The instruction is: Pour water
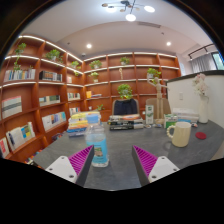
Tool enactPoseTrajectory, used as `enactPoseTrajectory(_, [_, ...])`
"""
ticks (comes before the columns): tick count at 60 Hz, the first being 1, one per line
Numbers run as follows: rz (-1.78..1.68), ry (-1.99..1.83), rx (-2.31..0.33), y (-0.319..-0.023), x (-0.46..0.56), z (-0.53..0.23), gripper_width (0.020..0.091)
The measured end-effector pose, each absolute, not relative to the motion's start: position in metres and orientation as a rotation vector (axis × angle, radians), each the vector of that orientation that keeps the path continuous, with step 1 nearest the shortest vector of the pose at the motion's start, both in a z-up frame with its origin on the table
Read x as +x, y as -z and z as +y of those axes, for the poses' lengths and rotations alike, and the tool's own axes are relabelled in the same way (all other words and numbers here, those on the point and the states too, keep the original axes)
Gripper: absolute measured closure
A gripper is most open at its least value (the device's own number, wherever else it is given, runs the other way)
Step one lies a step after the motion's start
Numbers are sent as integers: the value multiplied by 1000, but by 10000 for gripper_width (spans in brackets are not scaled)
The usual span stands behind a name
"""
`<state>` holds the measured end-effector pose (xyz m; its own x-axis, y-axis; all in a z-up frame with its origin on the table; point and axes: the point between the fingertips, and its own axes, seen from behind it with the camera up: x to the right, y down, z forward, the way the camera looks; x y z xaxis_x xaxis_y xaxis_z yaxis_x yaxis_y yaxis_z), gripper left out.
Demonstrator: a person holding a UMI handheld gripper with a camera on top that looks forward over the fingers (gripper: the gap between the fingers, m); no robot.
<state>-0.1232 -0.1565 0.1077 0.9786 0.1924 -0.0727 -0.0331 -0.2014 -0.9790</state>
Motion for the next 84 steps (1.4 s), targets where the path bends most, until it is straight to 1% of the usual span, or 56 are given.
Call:
enactPoseTrajectory(1, [-120,-218,-1759,-96,-143,-160,338])
enactPoseTrajectory(2, [-121,-226,-1757,-91,-161,-164,334])
enactPoseTrajectory(10, [-175,-236,-1775,-74,-208,-150,336])
enactPoseTrajectory(20, [-178,-224,-1772,-70,-221,-113,339])
enactPoseTrajectory(28, [-168,-267,-1754,-74,-235,-90,352])
enactPoseTrajectory(31, [-160,-264,-1754,-73,-236,-84,397])
enactPoseTrajectory(33, [-153,-245,-1754,-73,-234,-81,460])
enactPoseTrajectory(34, [-148,-229,-1757,-72,-232,-79,473])
enactPoseTrajectory(35, [-143,-211,-1755,-72,-229,-77,551])
enactPoseTrajectory(36, [-139,-191,-1751,-73,-226,-76,605])
enactPoseTrajectory(37, [-142,-175,-1749,-73,-224,-75,644])
enactPoseTrajectory(39, [-160,-166,-1746,-72,-226,-74,648])
enactPoseTrajectory(41, [-161,-172,-1744,-73,-227,-74,673])
enactPoseTrajectory(44, [-151,-179,-1746,-72,-226,-72,716])
enactPoseTrajectory(45, [-149,-179,-1747,-72,-225,-72,745])
enactPoseTrajectory(48, [-154,-175,-1753,-70,-226,-73,777])
enactPoseTrajectory(50, [-160,-173,-1759,-70,-226,-74,812])
enactPoseTrajectory(59, [-170,-172,-1783,-69,-226,-72,813])
enactPoseTrajectory(66, [-97,-217,-1815,-72,-210,-69,814])
enactPoseTrajectory(69, [-27,-268,-1819,-76,-201,-65,814])
enactPoseTrajectory(71, [30,-320,-1814,-84,-196,-65,814])
enactPoseTrajectory(79, [309,-515,-1779,-96,-148,-48,815])
enactPoseTrajectory(80, [348,-536,-1778,-103,-144,-49,815])
enactPoseTrajectory(81, [380,-564,-1764,-101,-138,-45,815])
enactPoseTrajectory(84, [496,-657,-1729,-108,-122,-37,814])
